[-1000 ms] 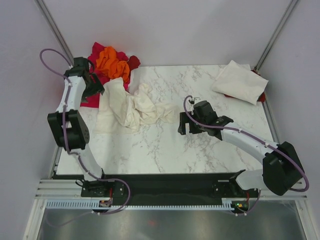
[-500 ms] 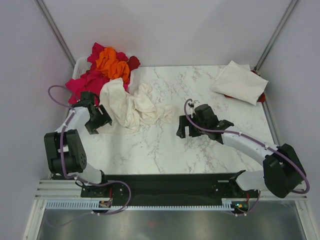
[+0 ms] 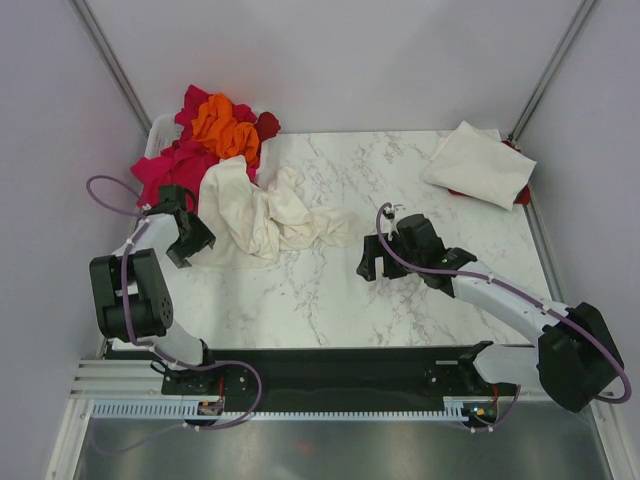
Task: Fold and stack the t-shirts
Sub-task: Flatten the tshirt out
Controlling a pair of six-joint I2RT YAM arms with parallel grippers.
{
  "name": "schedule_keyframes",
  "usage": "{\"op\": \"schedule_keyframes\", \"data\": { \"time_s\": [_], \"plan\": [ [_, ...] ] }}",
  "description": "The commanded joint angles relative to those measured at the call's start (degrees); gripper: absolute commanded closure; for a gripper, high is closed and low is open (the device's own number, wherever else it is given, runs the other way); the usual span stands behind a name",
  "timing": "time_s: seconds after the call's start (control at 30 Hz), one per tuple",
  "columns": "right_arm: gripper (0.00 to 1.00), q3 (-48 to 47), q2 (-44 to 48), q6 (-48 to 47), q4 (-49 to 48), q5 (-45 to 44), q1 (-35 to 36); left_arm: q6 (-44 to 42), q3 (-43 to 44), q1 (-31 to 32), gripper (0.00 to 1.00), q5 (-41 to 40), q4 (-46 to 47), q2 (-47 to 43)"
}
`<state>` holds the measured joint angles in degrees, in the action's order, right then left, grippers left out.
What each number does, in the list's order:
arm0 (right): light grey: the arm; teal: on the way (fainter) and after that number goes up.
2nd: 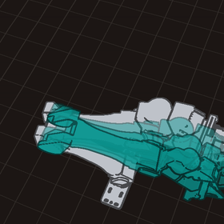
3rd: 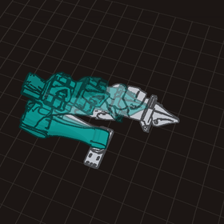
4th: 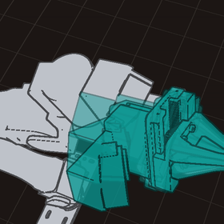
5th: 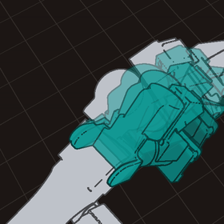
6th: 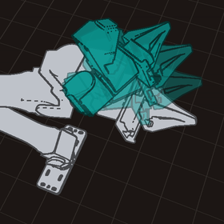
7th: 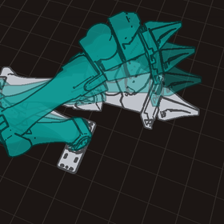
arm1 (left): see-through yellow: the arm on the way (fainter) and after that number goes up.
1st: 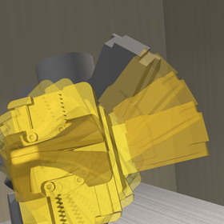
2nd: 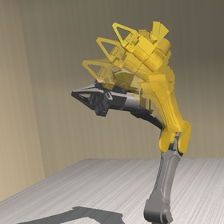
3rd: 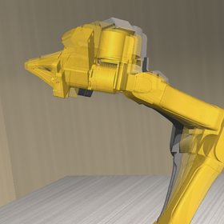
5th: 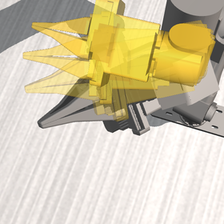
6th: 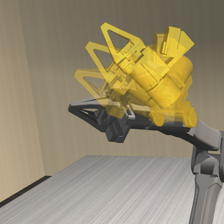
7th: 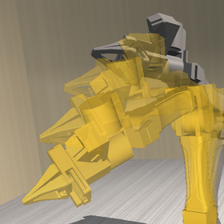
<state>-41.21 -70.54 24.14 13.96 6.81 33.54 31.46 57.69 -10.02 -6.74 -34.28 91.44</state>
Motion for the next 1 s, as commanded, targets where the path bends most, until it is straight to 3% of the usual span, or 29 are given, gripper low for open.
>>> {"op": "schedule_keyframes", "data": {
  "time_s": [0.0, 0.1, 0.2, 0.27, 0.3, 0.57, 0.67, 0.77, 0.97],
  "plan": [
    [0.02, -0.9, 0.1, -1.0, -2.3, 0.9, 0.2, 5.4, -1.4, -0.2, 0.24, -5.8, 3.5, 2.2],
    [0.02, -0.6, 0.9, -1.0, -2.2, 1.3, 0.2, 6.4, -1.4, -0.2, 0.28, -7.3, 5.4, 4.5],
    [0.02, 0.4, 1.6, -1.0, -2.1, 0.9, 0.1, 7.1, -0.7, -0.2, 0.41, -8.0, 6.7, 8.8],
    [0.02, 1.0, 2.0, -0.9, -2.2, 0.8, 0.2, 6.9, 0.1, -0.4, 0.73, -6.6, 7.3, 10.5],
    [0.02, 1.3, 2.2, -0.8, -2.3, 1.1, 0.2, 6.9, 0.7, -0.5, 0.97, -6.5, 7.8, 10.5],
    [0.02, -8.4, -5.2, 0.6, -6.6, 5.9, 1.3, 10.3, -5.9, 0.1, 0.98, -5.8, 11.2, 2.6],
    [0.05, -19.6, -15.1, -1.4, -4.8, 6.7, 4.1, 12.2, -9.3, -0.1, 0.98, -3.5, 15.3, 2.3],
    [0.1, -37.1, -28.4, -3.1, -0.8, 6.1, 6.7, 12.9, -11.4, -0.5, 0.98, 0.4, 18.4, 2.6],
    [0.31, -62.1, -46.6, -3.5, 5.9, 6.5, 7.2, 13.0, -14.0, -0.6, 0.98, 1.6, 21.1, 0.7]
  ]
}}
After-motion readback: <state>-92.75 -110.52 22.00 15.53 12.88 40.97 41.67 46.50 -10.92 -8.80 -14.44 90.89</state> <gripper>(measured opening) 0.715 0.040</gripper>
